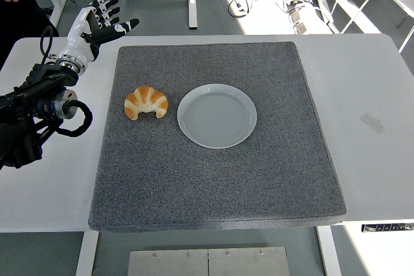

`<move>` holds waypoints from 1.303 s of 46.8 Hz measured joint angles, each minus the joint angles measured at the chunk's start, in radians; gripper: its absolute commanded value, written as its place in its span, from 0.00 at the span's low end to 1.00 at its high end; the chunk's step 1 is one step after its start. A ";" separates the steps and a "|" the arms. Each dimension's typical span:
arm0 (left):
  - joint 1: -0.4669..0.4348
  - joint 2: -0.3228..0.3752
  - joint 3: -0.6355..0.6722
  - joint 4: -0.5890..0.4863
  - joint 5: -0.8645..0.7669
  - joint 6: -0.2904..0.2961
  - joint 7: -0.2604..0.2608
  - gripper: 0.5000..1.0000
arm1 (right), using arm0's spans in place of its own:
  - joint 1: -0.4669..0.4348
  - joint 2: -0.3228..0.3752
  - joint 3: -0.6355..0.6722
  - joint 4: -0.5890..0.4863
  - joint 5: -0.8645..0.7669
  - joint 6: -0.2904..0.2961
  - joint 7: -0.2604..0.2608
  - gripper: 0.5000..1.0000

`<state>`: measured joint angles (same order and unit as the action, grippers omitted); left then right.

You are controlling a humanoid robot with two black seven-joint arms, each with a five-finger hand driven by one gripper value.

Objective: Place the bread on the plate

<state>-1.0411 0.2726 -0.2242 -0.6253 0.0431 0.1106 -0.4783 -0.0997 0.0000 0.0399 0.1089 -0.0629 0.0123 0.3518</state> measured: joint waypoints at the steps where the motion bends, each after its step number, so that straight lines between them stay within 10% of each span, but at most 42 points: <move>1: -0.003 0.013 0.008 -0.022 0.000 0.012 0.000 0.80 | 0.000 0.000 0.000 0.000 0.000 0.000 0.000 1.00; 61: -0.068 0.205 0.268 -0.343 0.422 0.163 0.207 0.80 | 0.000 0.000 0.000 0.000 0.000 0.000 0.000 1.00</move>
<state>-1.1090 0.4781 0.0443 -0.9687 0.4654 0.2736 -0.2712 -0.0997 0.0000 0.0399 0.1089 -0.0629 0.0123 0.3519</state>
